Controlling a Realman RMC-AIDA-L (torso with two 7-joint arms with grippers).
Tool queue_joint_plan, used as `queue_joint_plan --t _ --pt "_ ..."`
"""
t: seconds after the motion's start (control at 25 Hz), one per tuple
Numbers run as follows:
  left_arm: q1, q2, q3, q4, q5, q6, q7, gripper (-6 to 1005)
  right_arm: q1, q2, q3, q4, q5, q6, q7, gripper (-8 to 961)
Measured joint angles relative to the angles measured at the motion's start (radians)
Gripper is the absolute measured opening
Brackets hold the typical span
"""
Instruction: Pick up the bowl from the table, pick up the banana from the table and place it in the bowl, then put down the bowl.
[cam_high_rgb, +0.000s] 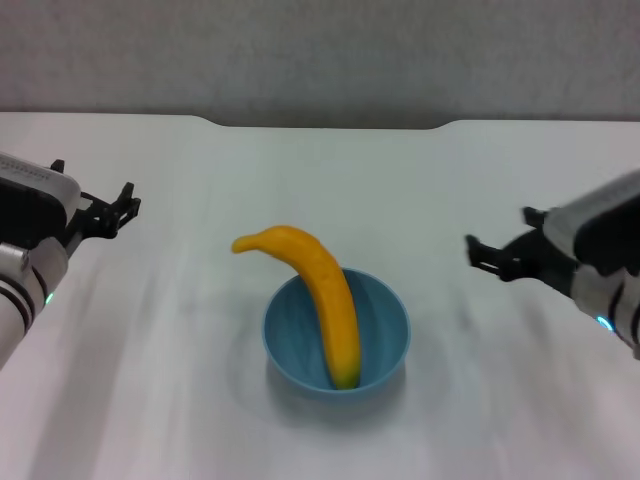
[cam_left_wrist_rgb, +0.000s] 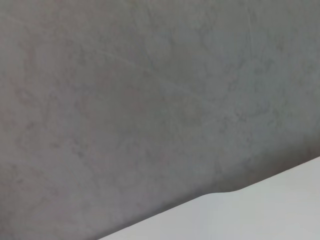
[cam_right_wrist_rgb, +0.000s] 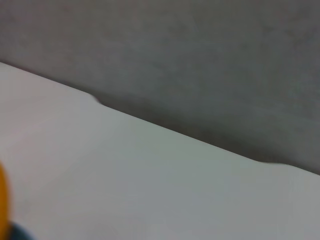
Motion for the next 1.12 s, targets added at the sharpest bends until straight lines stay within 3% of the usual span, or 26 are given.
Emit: queue_joint_plan --t 0.36,0.6,0.8,0.96,1.12 --pt "-0.002 0.000 0.024 0.036 0.005 0.006 -0.060 886 -0.012 0.003 -0.320 -0.229 0.006 -0.655 0.028 892" --pt "-0.014 0.000 0.092 0.065 0.025 0.026 -0.083 880 0.016 0.006 -0.515 -0.441 0.005 -1.032 0.357 892" --pt "-0.033 -0.001 0.289 0.146 0.176 0.253 -0.126 876 0.032 0.007 -0.595 -0.579 -0.001 -1.140 0.656 892" --pt "-0.059 -0.006 0.513 0.289 0.346 0.562 -0.269 873 0.045 0.006 -0.641 -0.615 -0.001 -1.137 0.732 892" --pt "-0.080 -0.009 0.632 0.392 0.412 0.730 -0.346 870 0.048 0.008 -0.698 -0.614 0.000 -1.135 0.744 892"
